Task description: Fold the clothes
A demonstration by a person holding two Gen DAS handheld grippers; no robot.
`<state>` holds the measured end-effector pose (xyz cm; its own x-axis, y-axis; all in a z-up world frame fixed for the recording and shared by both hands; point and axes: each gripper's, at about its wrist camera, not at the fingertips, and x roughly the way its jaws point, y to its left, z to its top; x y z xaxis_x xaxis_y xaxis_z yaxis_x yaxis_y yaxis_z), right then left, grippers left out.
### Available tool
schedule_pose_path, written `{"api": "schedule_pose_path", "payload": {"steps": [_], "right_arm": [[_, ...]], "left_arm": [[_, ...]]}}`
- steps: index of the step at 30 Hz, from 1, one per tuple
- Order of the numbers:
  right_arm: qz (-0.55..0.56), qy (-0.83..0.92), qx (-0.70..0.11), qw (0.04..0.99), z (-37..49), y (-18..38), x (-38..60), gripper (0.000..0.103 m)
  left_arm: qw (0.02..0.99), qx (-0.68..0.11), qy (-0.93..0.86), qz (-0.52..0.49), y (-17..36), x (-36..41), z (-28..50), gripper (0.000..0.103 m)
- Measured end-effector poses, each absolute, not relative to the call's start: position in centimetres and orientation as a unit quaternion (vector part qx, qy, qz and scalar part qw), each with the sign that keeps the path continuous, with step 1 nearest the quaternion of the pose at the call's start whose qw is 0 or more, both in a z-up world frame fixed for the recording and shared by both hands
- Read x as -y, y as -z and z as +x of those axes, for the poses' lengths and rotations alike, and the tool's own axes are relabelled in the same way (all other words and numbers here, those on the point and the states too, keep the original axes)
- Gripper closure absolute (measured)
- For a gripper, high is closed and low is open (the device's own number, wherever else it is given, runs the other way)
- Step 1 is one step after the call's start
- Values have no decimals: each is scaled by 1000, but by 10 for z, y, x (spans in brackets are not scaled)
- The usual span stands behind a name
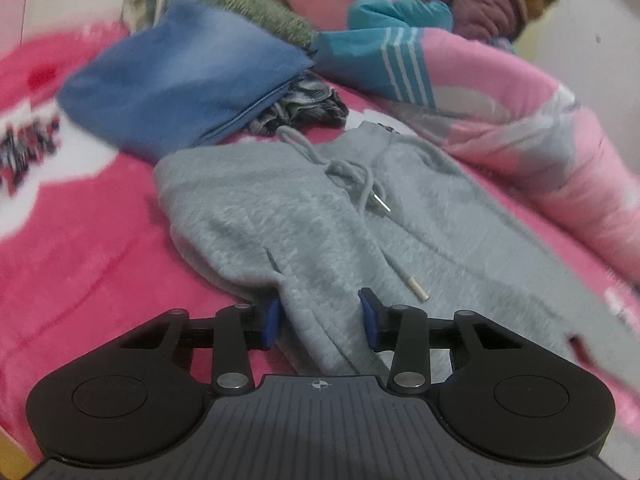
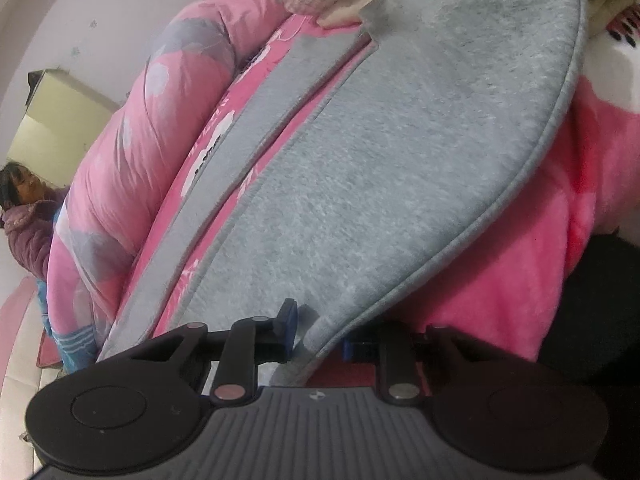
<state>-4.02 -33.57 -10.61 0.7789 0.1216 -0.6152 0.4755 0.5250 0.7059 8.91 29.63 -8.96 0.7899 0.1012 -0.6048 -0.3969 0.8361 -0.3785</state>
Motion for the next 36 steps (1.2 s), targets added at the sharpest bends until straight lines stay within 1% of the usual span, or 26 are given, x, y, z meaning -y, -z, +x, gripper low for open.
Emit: {"api": "schedule_pose_path", "payload": {"steps": [1,3,4,10,14,15,20,25,29,35,36], "right_arm": [[476,109,-313,814,-40,107,336,81],[479,109,-311,813,-41,108,337,81],[485,109,-309,811,-41,109,338,81],[503,106,-296,805,-41,114,342,81],[510,101,-286,805,-44,117,343,82],[511,99,-285,805,-45,118,343,82],[515,88,-281,805,-45,120,344,82],[519,81,-283,802,-46,122,346,82],[518,78,-286,802,-45,122,347,82],[508,77,-286,809,-44,120,344,82],[509,77,-285,808,-45,121,345,82]], "left_arm": [[908,-292,-130,-273,91,-302,89,60],[895,-290,-115,-319,93,-315,91,52],[888,-288,-108,-341,94,-321,92,51],[837,-270,-80,-469,107,-353,94,51],[785,-255,-65,-561,117,-373,88,56],[785,-256,-64,-561,116,-374,87,58],[803,-252,-72,-536,110,-372,88,58],[808,-282,-82,-511,103,-370,79,57],[813,-283,-104,-499,96,-368,54,50],[834,-295,-122,-450,98,-373,75,48],[838,-294,-122,-443,99,-373,82,46]]}}
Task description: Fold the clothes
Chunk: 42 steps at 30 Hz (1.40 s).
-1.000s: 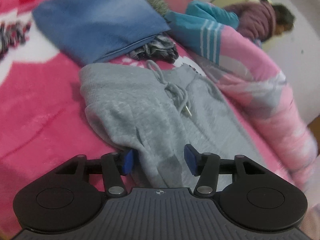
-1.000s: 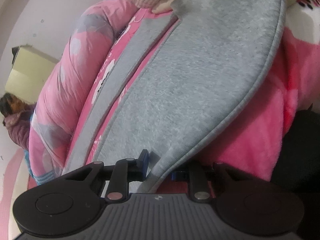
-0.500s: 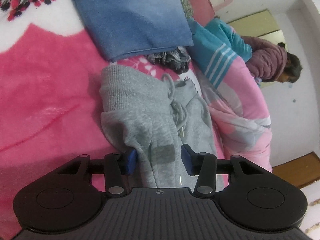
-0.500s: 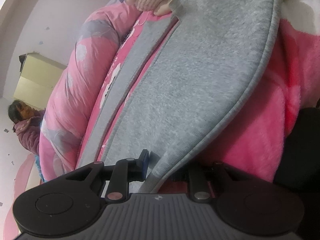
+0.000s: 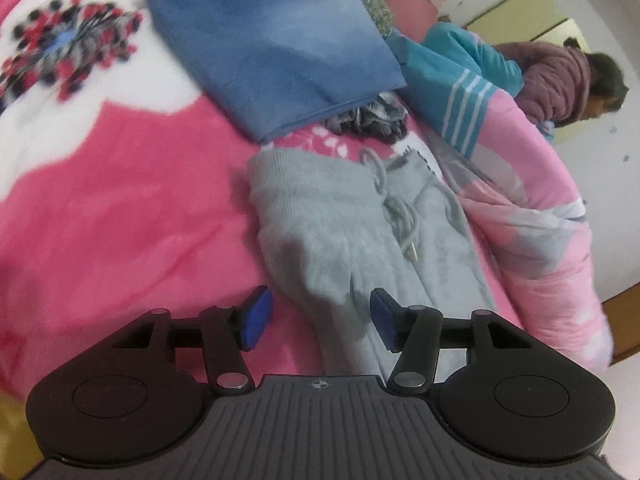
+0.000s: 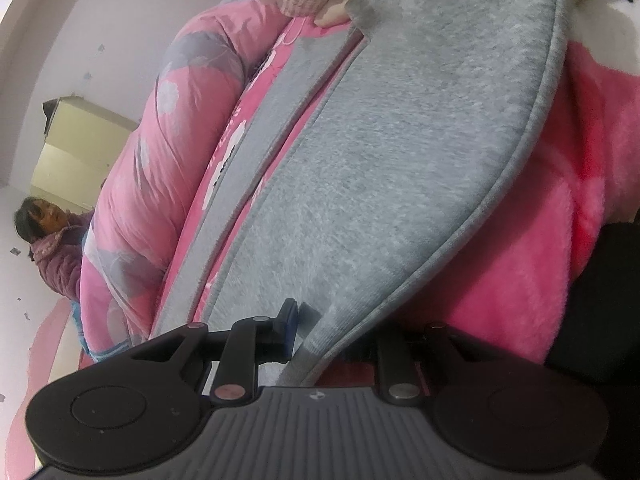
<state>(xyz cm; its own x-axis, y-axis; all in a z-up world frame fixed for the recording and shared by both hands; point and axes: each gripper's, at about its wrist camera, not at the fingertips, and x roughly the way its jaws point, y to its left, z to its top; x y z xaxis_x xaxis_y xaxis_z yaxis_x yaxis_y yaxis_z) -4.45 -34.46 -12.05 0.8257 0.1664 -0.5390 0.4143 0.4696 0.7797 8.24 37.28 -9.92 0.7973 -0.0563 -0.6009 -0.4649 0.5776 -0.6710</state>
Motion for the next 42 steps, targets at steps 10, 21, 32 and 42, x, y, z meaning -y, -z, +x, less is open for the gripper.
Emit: {"api": "schedule_pose_path", "payload": {"steps": [10,21,32,42], "right_arm": [[508,77,-283,810,-45,121,344,82],[507,79,-286,810,-43,120,345,82],[502,79,-287,812,-41,121,345,82],[501,78,-285,814,-41,121,345,82]], "left_arm": [[821,-240,-69,-514,125,-396,93,51],[836,-213,-137,-486,110,-396,72,50],[847,-218,-154,-460,111,-401,87,37],[849,-293,-59,-437,111,-391,90,41]]}}
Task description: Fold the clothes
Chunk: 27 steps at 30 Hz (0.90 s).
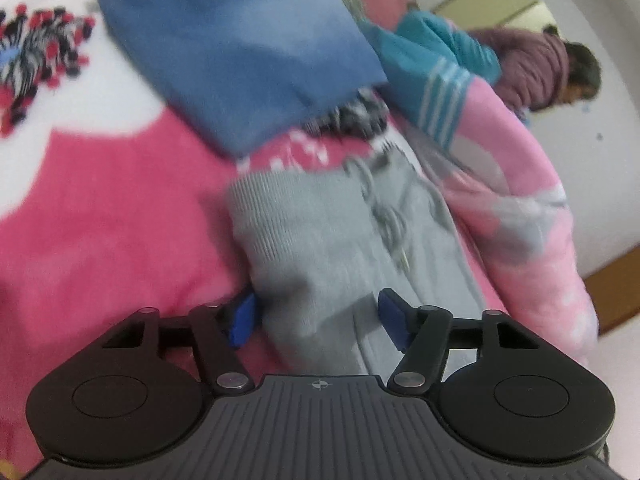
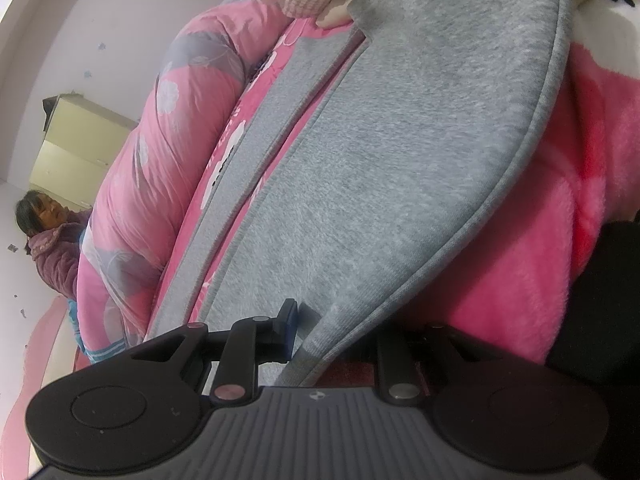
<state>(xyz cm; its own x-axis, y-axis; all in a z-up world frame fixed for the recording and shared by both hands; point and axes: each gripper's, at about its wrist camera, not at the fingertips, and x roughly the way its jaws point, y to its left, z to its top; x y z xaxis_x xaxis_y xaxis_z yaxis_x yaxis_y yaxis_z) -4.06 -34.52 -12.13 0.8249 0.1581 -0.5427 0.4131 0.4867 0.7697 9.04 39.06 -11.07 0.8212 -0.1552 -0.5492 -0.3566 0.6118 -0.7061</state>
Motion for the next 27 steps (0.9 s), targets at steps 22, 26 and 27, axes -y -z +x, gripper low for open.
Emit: {"api": "schedule_pose_path", "payload": {"steps": [22,26,27], "right_arm": [[445,85,-244,858,-54,80,358,101],[454,80,-238,855,-75,69,372,101],[455,78,-238,855,-82,66,376,101]], "left_arm": [[873,-213,-161,-409,77,-348,32,97],[870,-210,-159,-416,76,-339,2,97],[869,-209,-159,-419,76,-336,-5,98]]}}
